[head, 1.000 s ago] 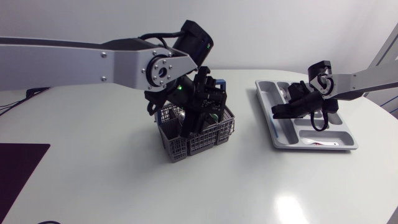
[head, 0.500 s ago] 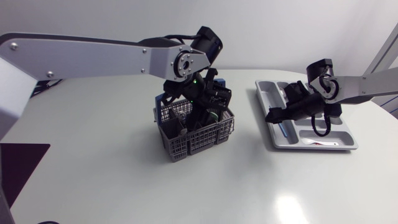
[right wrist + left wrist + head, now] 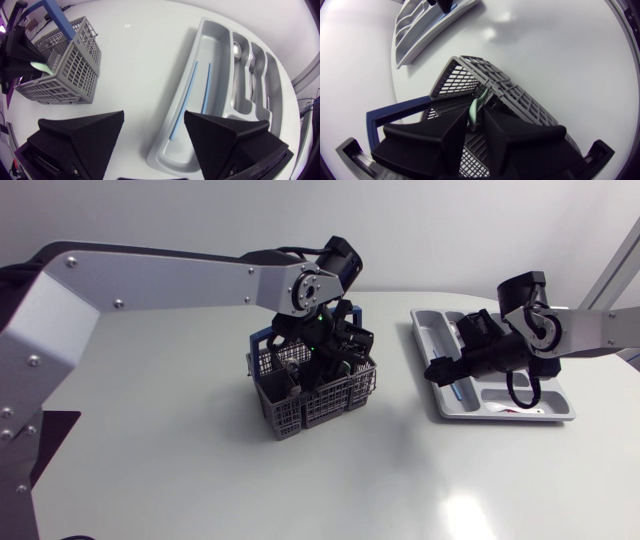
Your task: Unload the cutlery basket into the drawer organizer.
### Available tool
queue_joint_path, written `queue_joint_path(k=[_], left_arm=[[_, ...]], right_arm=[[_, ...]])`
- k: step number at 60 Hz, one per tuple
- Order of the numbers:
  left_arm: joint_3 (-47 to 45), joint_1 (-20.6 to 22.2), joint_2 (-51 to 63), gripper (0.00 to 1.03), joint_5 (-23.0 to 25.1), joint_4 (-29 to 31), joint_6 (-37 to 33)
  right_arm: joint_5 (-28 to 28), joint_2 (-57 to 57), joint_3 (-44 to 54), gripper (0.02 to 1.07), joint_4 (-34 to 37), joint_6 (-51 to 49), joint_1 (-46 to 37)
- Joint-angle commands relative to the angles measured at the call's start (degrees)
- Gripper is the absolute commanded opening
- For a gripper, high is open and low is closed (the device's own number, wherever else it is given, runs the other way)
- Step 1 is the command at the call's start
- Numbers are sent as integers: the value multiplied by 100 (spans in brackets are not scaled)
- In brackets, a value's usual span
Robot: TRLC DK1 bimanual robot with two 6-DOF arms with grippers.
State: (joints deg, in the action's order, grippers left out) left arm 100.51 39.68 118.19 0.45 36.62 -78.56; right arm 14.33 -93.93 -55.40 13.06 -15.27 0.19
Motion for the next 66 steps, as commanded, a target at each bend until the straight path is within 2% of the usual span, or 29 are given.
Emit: queue_joint_path(k=[1, 13, 30, 36, 41, 48, 53, 59, 66], left_arm=[[-119, 75, 55, 9, -71, 47, -186], [-453, 189, -376, 4, -212, -138, -177], [-796, 374, -1220, 4, -344, -129, -168], [-708, 435, -1474, 4, -396, 126, -159], [-427, 541, -1738, 4, -423, 636, -54], [-128, 637, -1975, 5, -414, 1189, 447], [197, 664, -2037, 5, -282, 1629, 1063], [347, 629, -2037, 4, -247, 1726, 1581], [593, 637, -1967, 4, -36, 2042, 2539]], right_arm=[[-88, 156, 205, 89, -49, -82, 96], [-114, 472, 451, 89, -75, -134, 254], [-264, 1158, 846, 92, -67, -214, 737], [-264, 1544, 1013, 92, -67, -257, 948], [-255, 2010, 1163, 92, -49, -310, 1124], [-246, 2722, 1330, 92, 39, -354, 1423], [-255, 3241, 1462, 92, 65, -398, 1695], [-255, 3636, 1567, 92, 92, -398, 1915], [-299, 4084, 1725, 92, 65, -433, 2179]])
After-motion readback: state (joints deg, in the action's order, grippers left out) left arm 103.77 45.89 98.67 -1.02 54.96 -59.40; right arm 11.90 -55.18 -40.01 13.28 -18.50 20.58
